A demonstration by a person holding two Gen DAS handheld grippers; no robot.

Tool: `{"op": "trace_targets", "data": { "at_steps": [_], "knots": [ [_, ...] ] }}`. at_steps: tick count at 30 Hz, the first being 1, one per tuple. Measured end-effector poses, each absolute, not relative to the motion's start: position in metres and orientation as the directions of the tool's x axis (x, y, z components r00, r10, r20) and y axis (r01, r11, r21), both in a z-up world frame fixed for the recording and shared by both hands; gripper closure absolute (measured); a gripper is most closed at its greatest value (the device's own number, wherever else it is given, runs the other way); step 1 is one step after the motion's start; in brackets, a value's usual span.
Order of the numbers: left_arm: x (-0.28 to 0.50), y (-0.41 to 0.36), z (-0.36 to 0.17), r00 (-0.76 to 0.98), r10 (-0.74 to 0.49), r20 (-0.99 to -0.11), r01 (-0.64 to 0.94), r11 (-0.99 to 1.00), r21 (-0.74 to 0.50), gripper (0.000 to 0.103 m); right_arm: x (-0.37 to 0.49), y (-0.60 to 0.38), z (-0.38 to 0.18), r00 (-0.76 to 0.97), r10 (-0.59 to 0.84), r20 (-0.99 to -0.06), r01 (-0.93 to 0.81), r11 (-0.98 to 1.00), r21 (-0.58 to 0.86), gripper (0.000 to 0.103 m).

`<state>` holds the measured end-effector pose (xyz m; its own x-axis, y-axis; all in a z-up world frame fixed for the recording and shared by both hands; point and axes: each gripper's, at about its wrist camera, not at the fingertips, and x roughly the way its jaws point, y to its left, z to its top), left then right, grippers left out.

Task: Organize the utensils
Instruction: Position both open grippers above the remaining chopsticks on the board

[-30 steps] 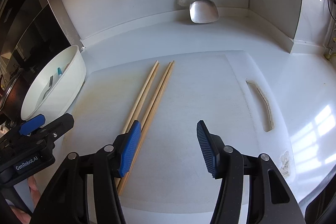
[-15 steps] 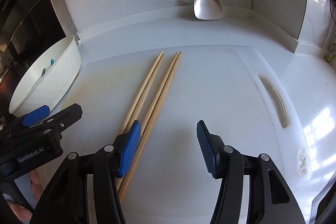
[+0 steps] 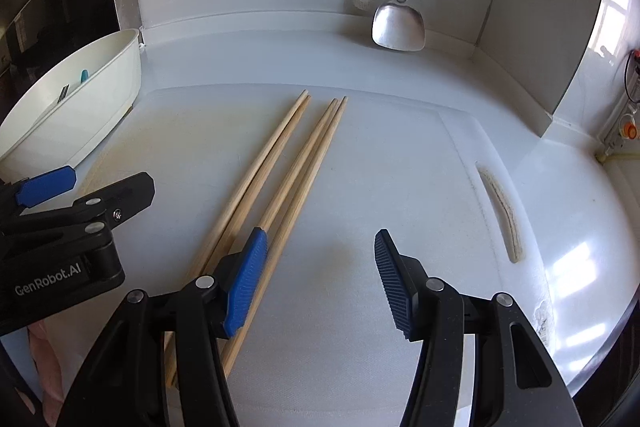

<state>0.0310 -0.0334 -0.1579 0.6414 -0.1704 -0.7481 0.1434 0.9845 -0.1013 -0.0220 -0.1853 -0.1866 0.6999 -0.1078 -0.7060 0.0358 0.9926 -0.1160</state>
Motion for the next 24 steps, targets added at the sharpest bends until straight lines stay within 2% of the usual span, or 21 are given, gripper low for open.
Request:
{"op": "trace_targets", "data": {
  "at_steps": [9, 13, 20, 24],
  "knots": [
    [0.029, -0.040, -0.159, 0.642, -0.174, -0.747, 0.158, 0.983, -0.093, 0.009, -0.031, -0.214, -0.181, 0.704, -0.175, -0.688, 0.132, 0.984, -0.116, 0.050],
    [0.029, -0.041, -0.159, 0.642, -0.179, -0.746, 0.164, 0.982, -0.095, 0.009, -0.031, -0.217, -0.180, 0.704, -0.092, -0.704, 0.094, 0.995, -0.036, 0.050],
    [0.029, -0.054, -0.164, 0.626, -0.196, -0.755, 0.200, 0.976, -0.087, 0.009, -0.027, -0.202, -0.189, 0.702, -0.104, -0.704, 0.056, 0.994, -0.091, 0.050],
    [0.030, -0.065, -0.169, 0.617, -0.198, -0.762, 0.224, 0.972, -0.071, 0.009, -0.027, -0.209, -0.189, 0.703, -0.097, -0.705, 0.066, 0.995, -0.070, 0.050]
  ]
}}
